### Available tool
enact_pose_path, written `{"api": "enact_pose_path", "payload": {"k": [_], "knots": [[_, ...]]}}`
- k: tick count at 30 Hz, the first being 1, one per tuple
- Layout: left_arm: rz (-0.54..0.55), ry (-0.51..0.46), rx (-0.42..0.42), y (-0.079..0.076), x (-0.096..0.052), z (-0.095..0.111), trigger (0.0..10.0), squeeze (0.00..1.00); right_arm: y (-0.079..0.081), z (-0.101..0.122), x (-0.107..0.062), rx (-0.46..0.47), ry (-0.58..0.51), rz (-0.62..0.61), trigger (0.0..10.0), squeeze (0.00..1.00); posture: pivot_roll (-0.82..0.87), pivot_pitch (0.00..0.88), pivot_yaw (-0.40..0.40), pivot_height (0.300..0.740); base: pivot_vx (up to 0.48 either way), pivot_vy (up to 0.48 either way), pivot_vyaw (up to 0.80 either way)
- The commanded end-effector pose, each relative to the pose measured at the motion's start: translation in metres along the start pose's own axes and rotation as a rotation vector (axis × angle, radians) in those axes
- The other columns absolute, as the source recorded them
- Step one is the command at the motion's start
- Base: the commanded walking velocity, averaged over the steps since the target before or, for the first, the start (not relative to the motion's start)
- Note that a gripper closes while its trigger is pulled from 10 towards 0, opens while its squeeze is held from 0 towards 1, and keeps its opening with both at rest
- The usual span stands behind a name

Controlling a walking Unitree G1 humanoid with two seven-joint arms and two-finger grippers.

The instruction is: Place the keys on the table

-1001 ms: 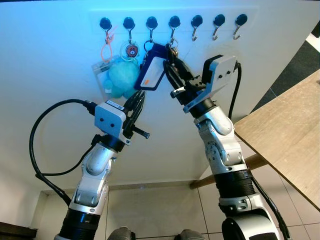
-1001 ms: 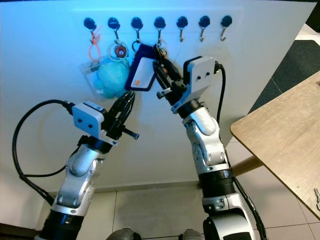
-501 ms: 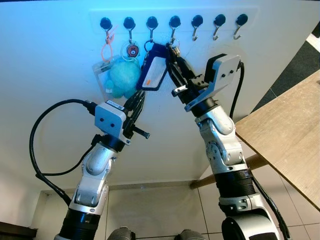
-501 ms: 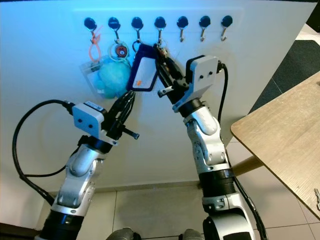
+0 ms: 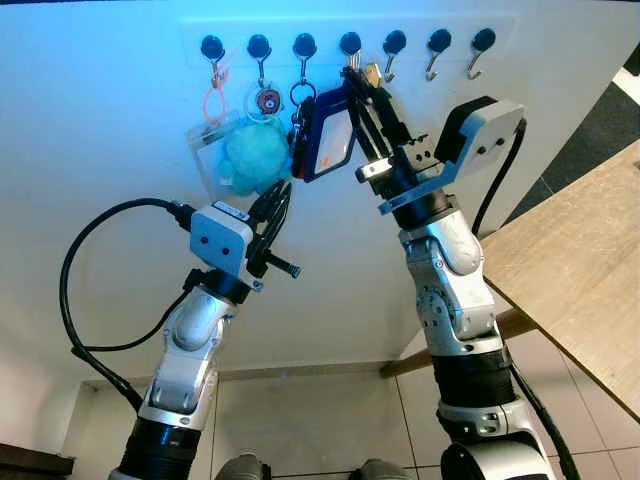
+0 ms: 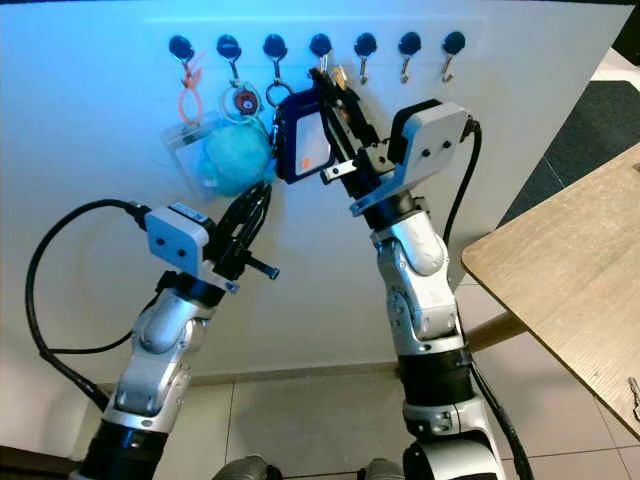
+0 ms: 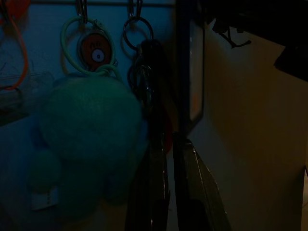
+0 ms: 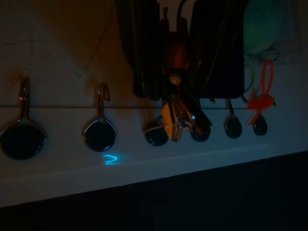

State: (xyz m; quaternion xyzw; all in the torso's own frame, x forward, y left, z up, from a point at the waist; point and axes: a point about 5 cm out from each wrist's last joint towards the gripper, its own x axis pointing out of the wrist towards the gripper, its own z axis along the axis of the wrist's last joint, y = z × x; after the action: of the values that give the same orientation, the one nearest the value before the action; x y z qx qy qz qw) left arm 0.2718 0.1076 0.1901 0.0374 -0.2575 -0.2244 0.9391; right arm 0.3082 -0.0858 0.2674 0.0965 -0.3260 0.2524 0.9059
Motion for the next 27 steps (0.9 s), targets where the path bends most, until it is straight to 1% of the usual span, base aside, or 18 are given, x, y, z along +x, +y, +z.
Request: {"api": "enact_pose_path", "payload": {"k": [1,5,6,7,10,15,17,19,22,24,26,27], "knots": [[-0.016,-0.001,-0.007,-0.003,0.001,0.000,10.0,0.00,0.002,0.007,0.004,0.006,-0.022,0.006,0.0,0.00,0.02,0.082,0.007,0.740,0.000,0.000,0.00],[-0.021,0.003,-0.008,-0.004,0.001,0.000,10.0,0.00,-0.001,0.004,0.009,0.012,0.017,0.002,0.0,0.00,0.02,0.082,0.010,0.740,0.000,0.000,0.00],[-0.025,0.005,-0.008,-0.004,0.001,-0.001,10.0,0.00,-0.003,-0.001,0.012,0.021,0.066,0.002,0.0,0.00,0.02,0.084,0.010,0.740,0.000,0.000,0.00],[-0.025,0.005,-0.008,-0.004,0.001,-0.001,10.0,0.00,-0.003,-0.001,0.012,0.021,0.066,0.002,0.0,0.00,0.02,0.084,0.010,0.740,0.000,0.000,0.00],[-0.030,0.008,-0.010,-0.005,0.002,-0.001,10.0,0.00,-0.006,-0.011,0.016,0.016,0.161,0.009,0.0,0.00,0.02,0.088,0.011,0.740,0.000,0.000,0.00],[-0.031,0.008,-0.011,-0.005,0.002,-0.001,10.0,0.00,-0.007,-0.014,0.016,0.013,0.190,0.012,0.0,0.00,0.02,0.089,0.009,0.740,0.000,0.000,0.00],[-0.032,0.010,-0.010,-0.005,0.002,-0.001,10.0,0.00,-0.007,-0.019,0.014,0.011,0.247,0.019,0.0,0.00,0.03,0.095,0.008,0.740,0.000,0.000,0.00],[-0.032,0.010,-0.010,-0.005,0.002,-0.001,10.0,0.00,-0.007,-0.019,0.014,0.011,0.247,0.019,0.0,0.00,0.03,0.095,0.008,0.740,0.000,0.000,0.00],[-0.032,0.012,-0.010,-0.005,0.001,-0.001,10.0,0.00,-0.007,-0.027,0.005,0.015,0.306,0.010,0.0,0.00,0.03,0.096,0.007,0.740,0.000,0.000,0.00],[-0.032,0.012,-0.010,-0.005,0.001,-0.001,10.0,0.00,-0.007,-0.027,0.005,0.015,0.306,0.010,0.0,0.00,0.03,0.096,0.007,0.740,0.000,0.000,0.00],[-0.032,0.012,-0.010,-0.005,0.001,-0.001,10.0,0.00,-0.008,-0.031,-0.003,0.025,0.343,-0.006,0.0,0.00,0.03,0.096,0.007,0.740,0.000,0.000,0.00],[-0.032,0.012,-0.010,-0.005,0.001,-0.001,10.0,0.00,-0.008,-0.031,-0.003,0.025,0.343,-0.006,0.0,0.00,0.03,0.096,0.007,0.740,0.000,0.000,0.00]]}}
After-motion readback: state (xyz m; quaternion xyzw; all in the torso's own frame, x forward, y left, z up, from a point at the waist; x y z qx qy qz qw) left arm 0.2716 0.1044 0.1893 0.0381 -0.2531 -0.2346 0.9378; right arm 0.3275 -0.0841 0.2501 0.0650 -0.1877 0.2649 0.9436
